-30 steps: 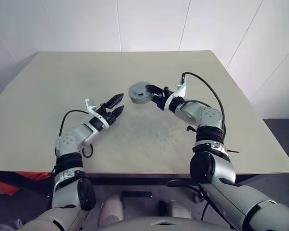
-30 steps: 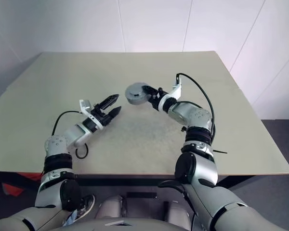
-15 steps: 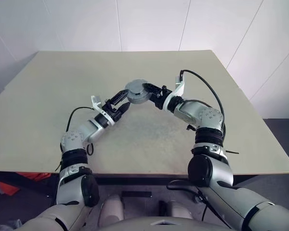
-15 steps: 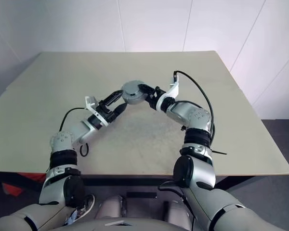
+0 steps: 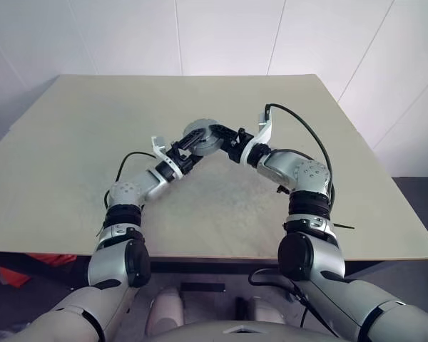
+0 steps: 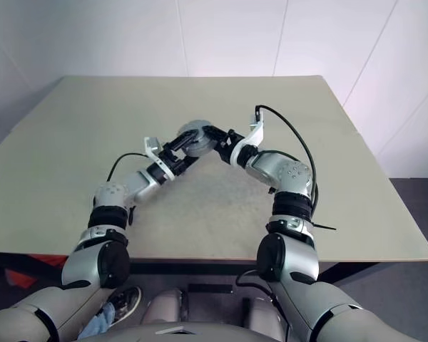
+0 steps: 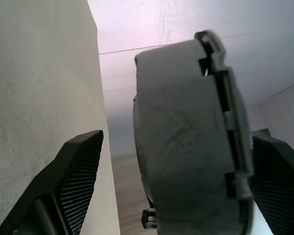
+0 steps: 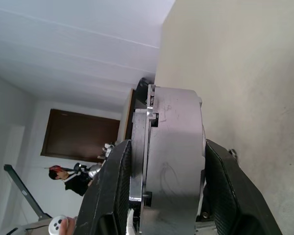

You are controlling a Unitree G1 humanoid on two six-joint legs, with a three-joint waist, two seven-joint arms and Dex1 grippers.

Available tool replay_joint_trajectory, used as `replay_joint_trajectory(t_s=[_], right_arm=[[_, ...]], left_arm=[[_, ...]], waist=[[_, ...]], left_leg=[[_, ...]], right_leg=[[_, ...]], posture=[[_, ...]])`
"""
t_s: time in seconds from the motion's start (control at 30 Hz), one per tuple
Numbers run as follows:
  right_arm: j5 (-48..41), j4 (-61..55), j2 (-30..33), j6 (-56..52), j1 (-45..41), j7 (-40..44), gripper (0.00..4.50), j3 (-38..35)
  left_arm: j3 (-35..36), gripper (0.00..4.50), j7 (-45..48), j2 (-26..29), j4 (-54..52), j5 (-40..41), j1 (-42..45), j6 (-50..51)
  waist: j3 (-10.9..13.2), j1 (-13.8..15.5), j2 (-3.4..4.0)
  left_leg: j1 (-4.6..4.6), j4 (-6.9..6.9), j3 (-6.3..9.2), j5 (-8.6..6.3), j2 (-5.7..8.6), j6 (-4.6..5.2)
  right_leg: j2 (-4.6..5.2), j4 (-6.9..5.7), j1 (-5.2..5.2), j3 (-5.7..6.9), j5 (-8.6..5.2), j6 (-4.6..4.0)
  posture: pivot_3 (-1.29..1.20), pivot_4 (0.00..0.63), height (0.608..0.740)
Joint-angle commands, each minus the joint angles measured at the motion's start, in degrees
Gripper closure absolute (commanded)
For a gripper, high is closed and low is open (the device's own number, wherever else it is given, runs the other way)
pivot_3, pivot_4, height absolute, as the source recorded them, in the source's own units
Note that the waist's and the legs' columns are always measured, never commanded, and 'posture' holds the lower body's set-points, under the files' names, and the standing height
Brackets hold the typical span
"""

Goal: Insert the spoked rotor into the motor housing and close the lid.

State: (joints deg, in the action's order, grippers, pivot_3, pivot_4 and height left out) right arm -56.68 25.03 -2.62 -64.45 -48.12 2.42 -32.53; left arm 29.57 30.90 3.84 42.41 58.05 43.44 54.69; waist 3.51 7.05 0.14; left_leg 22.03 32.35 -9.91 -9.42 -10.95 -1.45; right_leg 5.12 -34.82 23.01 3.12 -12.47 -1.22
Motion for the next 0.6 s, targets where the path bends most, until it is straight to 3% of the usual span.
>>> replay_joint_trajectory(t_s=[0.03, 0.13, 0.17, 0.37, 0.6], right_arm=[[-3.46, -4.04, -0.32, 0.34, -1.25, 1.42, 2.31, 0.27], [-3.06, -3.87, -0.14, 0.72, -1.02, 1.45, 2.31, 0.46], [-2.86, -3.74, -0.11, 0.89, -0.98, 1.53, 2.31, 0.58], [-0.80, -2.73, 0.12, 3.52, -0.94, 2.34, 2.31, 1.95], [5.67, -4.18, 1.36, 10.54, 0.12, 3.28, 0.03, 6.57]], left_arm=[[0.05, 0.95, 1.72, 0.86, 0.68, -1.09, 1.47, -1.66], [0.54, 1.97, 1.94, 1.29, 1.49, -1.65, 1.42, -2.34], [0.66, 2.09, 1.96, 1.50, 1.88, -1.83, 1.46, -2.44], [0.81, 2.10, 1.97, 2.03, 3.18, -2.68, 1.45, -2.90], [0.76, 2.10, 2.42, 2.08, 3.51, -4.33, 1.40, -4.44]], waist=[[0.00, 0.14, 0.00], [0.00, 0.21, 0.00], [0.00, 0.24, 0.00], [0.00, 0.25, 0.00], [0.00, 0.25, 0.00]], left_leg=[[0.00, 0.00, 0.00, 0.00, 0.00, 0.00], [0.00, 0.01, 0.00, 0.00, 0.01, 0.00], [0.00, 0.02, 0.00, 0.00, 0.02, 0.00], [0.00, 0.03, 0.00, 0.00, 0.00, 0.00], [0.00, 0.04, 0.01, 0.00, 0.00, 0.00]], right_leg=[[0.00, -0.01, 0.00, 0.00, 0.00, 0.00], [0.02, -0.01, 0.00, 0.00, 0.00, 0.00], [0.03, -0.02, -0.01, 0.00, 0.00, 0.00], [0.03, -0.05, -0.01, 0.00, 0.00, -0.01], [0.03, -0.05, -0.01, 0.00, 0.00, -0.01]], posture=[[0.00, 0.000, 0.740], [0.00, 0.000, 0.740], [0.00, 0.000, 0.740], [0.00, 0.000, 0.740], [0.00, 0.000, 0.740]])
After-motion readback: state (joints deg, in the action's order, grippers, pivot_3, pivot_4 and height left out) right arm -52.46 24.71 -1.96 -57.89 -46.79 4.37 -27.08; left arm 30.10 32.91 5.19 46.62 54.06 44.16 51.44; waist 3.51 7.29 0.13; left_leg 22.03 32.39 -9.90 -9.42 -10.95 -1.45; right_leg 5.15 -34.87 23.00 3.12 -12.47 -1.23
